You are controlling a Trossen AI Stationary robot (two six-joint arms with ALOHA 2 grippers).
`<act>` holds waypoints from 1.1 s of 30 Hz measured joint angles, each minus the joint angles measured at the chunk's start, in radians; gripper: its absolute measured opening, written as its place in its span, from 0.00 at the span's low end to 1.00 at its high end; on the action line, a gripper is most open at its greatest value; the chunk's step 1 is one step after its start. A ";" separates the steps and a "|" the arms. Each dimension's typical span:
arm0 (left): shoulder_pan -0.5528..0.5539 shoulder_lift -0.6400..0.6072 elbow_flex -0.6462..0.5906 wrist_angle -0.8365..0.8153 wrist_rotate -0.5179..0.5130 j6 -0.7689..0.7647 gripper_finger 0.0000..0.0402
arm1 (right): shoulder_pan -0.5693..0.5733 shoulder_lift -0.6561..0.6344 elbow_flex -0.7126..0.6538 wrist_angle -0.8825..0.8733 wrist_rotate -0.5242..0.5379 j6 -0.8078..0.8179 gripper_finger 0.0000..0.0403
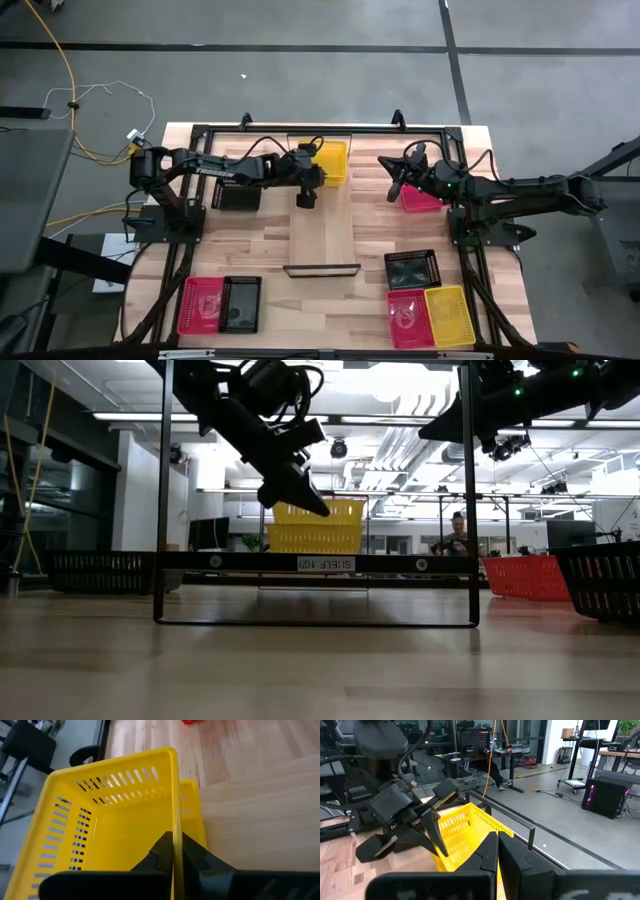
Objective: Stack baskets on shelf by color
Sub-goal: Stack the top yellow bin on the yellow bin on the shelf, then stack the yellow bin on the yellow bin on the shelf
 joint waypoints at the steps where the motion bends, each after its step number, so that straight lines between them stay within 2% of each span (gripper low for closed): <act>1: -0.001 0.000 0.000 -0.002 0.004 -0.004 0.00 | 0.000 0.000 0.000 0.000 0.000 0.000 0.00; 12: -0.015 -0.006 0.000 -0.003 -0.004 -0.052 0.00 | 0.000 0.000 0.000 -0.006 0.000 0.000 0.00; 15: -0.016 -0.006 0.000 -0.002 -0.012 -0.066 0.03 | 0.000 0.000 0.000 -0.007 0.000 0.000 0.00; 21: -0.016 -0.009 0.000 0.000 -0.065 -0.130 0.19 | 0.000 0.000 0.000 -0.010 -0.001 0.017 0.00; 28: -0.030 -0.042 0.070 -0.148 -0.059 -0.139 0.40 | 0.000 0.000 0.000 -0.010 -0.001 0.019 0.00; 33: -0.052 -0.094 0.116 -0.250 -0.047 -0.182 0.49 | 0.000 0.000 0.000 -0.009 -0.019 0.038 0.00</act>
